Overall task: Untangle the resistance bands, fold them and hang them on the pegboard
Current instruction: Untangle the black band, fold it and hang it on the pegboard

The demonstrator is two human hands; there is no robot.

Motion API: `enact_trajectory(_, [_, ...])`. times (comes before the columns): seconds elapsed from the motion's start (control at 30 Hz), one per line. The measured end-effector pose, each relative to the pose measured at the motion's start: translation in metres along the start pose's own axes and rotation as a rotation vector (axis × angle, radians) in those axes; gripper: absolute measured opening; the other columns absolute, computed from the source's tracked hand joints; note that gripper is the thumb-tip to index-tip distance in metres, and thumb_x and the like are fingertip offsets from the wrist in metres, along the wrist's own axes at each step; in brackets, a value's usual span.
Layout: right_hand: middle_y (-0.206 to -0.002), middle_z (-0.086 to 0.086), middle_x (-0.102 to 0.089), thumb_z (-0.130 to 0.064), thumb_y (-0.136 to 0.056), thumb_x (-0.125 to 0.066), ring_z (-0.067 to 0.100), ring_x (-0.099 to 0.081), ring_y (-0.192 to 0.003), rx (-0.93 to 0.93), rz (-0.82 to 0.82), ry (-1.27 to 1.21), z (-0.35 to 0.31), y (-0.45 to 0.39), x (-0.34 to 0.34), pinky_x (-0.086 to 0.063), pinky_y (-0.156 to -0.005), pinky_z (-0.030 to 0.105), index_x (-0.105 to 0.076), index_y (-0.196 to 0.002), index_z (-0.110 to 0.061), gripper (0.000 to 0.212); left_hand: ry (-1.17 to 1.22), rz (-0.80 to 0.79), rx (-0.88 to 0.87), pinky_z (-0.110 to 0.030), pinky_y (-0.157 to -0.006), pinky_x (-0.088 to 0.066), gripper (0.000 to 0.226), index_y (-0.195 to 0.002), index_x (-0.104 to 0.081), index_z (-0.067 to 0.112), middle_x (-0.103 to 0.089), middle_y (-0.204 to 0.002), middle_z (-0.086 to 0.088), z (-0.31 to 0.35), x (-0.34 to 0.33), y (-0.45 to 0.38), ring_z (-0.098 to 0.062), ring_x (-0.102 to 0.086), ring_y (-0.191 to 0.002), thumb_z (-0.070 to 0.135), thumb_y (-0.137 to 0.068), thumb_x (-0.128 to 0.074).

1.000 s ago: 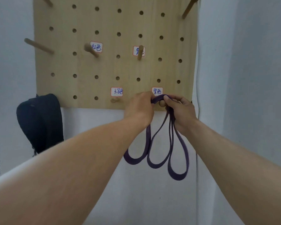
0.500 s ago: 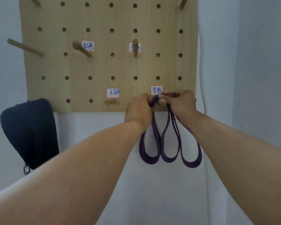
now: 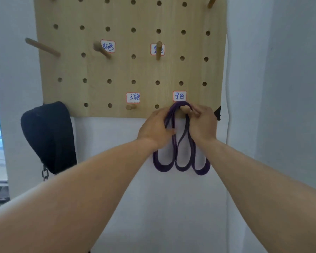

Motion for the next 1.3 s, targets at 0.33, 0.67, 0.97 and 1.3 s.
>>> enact_trajectory(0.33, [-0.127,-0.007,-0.06,-0.02,-0.103,-0.061,-0.002,-0.062,-0.091,-0.151,-0.502,-0.043,0.05,0.27,-0.108,-0.047,-0.082,0.011,-0.059,-0.141,-0.03,0.039,0.015,-0.272,0.454,-0.033,-0.114,-0.041,0.07,-0.155,-0.034,0.033,-0.042,-0.156,0.01,-0.176,-0.032,0.271,-0.011,-0.044,-0.14,0.038,-0.094,-0.068])
enact_trajectory(0.67, [-0.138,-0.007,-0.052,-0.026,-0.1,-0.063,0.007,-0.06,-0.088,-0.22,-1.219,0.12,0.075,0.492,-0.223,-0.052,-0.096,0.036,-0.048,-0.151,-0.032,0.053,-0.155,-0.59,0.8,-0.033,-0.109,-0.038,0.07,-0.153,-0.038,0.02,-0.049,-0.152,-0.005,-0.281,-0.016,0.461,-0.024,-0.048,-0.137,0.034,-0.091,-0.069])
enact_trajectory(0.97, [-0.144,0.005,-0.058,-0.02,-0.096,-0.069,0.024,-0.056,-0.133,-0.455,-1.453,0.304,0.155,0.622,-0.245,-0.045,-0.108,0.034,-0.054,-0.147,-0.025,0.054,-0.265,-0.963,0.87,-0.04,-0.108,-0.044,0.08,-0.154,-0.034,0.017,-0.044,-0.151,-0.011,-0.318,-0.044,0.527,-0.032,-0.047,-0.135,0.039,-0.086,-0.071])
enact_trajectory(1.3, [-0.139,0.003,-0.063,-0.011,-0.085,-0.066,0.025,-0.058,-0.131,-0.658,-1.591,0.376,0.207,0.727,-0.275,-0.048,-0.11,0.036,-0.061,-0.14,-0.025,0.057,-0.257,-1.03,0.87,-0.033,-0.1,-0.042,0.072,-0.154,-0.037,0.018,-0.05,-0.148,-0.009,-0.339,-0.043,0.524,-0.03,-0.049,-0.134,0.039,-0.092,-0.068])
Point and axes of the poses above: each hand's wrist, its own y-axis away from the middle knuckle, its own x-axis out of the back of the hand, z = x × y, the point moved 5 cm from there along -y, towards the middle knuckle
